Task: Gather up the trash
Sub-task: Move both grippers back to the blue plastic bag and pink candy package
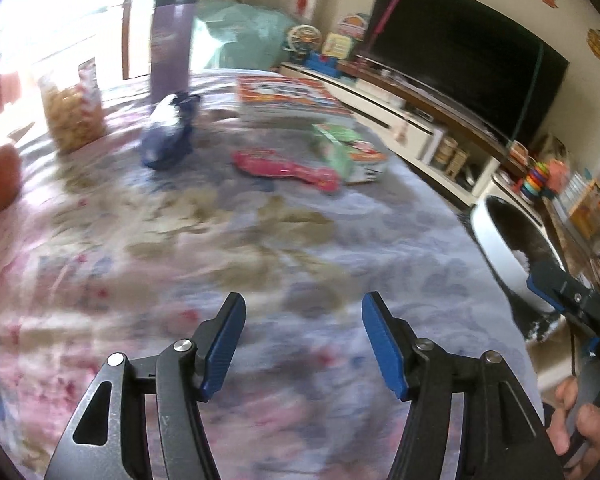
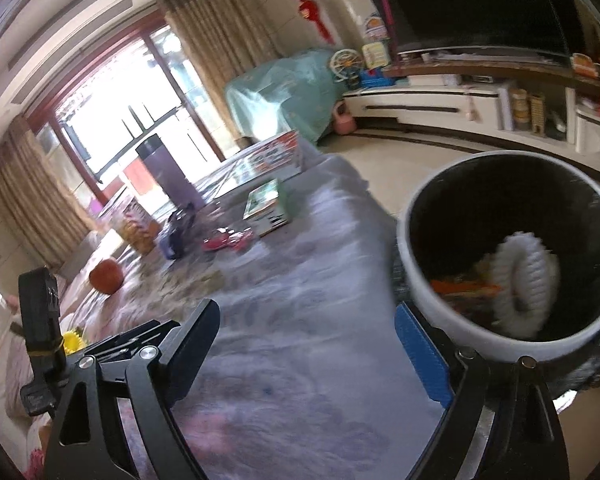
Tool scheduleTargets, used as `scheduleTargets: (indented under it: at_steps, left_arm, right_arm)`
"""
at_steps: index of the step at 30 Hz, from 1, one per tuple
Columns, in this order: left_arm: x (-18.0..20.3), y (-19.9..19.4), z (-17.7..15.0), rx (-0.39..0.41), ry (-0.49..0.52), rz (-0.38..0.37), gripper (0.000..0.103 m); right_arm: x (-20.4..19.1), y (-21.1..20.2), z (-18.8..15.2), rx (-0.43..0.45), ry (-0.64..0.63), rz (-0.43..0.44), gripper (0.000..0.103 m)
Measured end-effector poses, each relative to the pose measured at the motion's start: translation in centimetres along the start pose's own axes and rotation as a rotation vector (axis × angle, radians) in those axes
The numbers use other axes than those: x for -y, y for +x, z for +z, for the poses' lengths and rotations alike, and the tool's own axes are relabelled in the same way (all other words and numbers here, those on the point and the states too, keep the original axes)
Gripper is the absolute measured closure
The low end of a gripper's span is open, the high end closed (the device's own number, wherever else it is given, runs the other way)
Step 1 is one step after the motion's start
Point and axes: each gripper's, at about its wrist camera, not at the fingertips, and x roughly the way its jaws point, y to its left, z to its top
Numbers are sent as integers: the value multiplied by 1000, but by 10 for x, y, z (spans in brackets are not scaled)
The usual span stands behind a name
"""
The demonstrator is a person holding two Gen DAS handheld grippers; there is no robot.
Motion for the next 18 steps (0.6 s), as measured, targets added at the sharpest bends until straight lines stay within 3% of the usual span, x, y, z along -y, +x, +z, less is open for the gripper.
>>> scheduleTargets:
  at_steps: [9, 18]
  left_arm:
    - [-38, 3, 8, 0, -44, 49, 43]
    - [-67, 26, 39, 3, -42, 95, 40]
  right_arm:
    - [-32, 31, -4, -35, -53, 54, 13]
    - [-55, 59, 0, -59, -97, 88, 13]
